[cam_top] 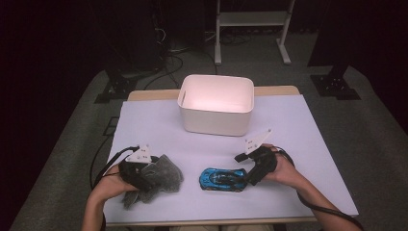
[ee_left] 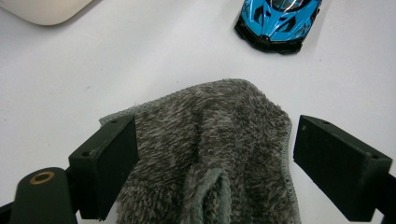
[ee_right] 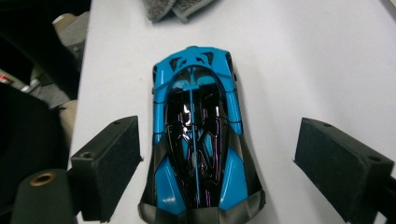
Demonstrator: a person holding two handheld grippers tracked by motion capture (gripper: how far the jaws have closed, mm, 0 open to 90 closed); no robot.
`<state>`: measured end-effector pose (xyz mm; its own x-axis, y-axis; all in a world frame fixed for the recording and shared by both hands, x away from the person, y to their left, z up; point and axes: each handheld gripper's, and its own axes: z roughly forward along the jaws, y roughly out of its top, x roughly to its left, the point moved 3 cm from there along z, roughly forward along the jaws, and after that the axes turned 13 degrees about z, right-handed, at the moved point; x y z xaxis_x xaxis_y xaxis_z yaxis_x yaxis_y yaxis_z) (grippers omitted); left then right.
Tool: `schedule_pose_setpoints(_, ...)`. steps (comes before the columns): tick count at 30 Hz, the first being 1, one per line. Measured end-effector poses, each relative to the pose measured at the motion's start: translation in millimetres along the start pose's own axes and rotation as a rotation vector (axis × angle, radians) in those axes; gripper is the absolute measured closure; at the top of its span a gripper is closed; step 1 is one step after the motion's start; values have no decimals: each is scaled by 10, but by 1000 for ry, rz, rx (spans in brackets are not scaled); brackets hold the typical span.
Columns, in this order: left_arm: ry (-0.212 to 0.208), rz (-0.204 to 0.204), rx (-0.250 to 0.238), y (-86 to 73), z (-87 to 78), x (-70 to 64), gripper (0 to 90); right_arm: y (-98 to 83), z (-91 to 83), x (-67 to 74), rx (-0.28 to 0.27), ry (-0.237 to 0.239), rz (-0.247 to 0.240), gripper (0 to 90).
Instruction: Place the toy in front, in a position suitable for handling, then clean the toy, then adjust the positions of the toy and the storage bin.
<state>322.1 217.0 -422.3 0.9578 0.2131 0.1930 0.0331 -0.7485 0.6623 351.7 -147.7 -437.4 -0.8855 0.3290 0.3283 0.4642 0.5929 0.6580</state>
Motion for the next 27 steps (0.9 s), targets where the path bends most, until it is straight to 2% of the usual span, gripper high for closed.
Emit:
schedule_pose_setpoints(3,0,-3,-21,9,-23,10,113,101,-62,-16,18,1,-15,135)
schedule_pose_setpoints(6,3,-5,-14,5,-20,14,111,230,-131,-33,22,-6,-37,136)
schedule_pose_setpoints(13,1,6,2,2,-16,12,107,478,-277,-38,21,-4,-53,148)
schedule_pose_setpoints(22,11,9,-35,36,-85,9,106,655,-322,-44,27,-2,-69,148)
schedule_pose_setpoints(27,11,8,-36,23,-101,14,104,796,-369,-52,29,1,-88,148)
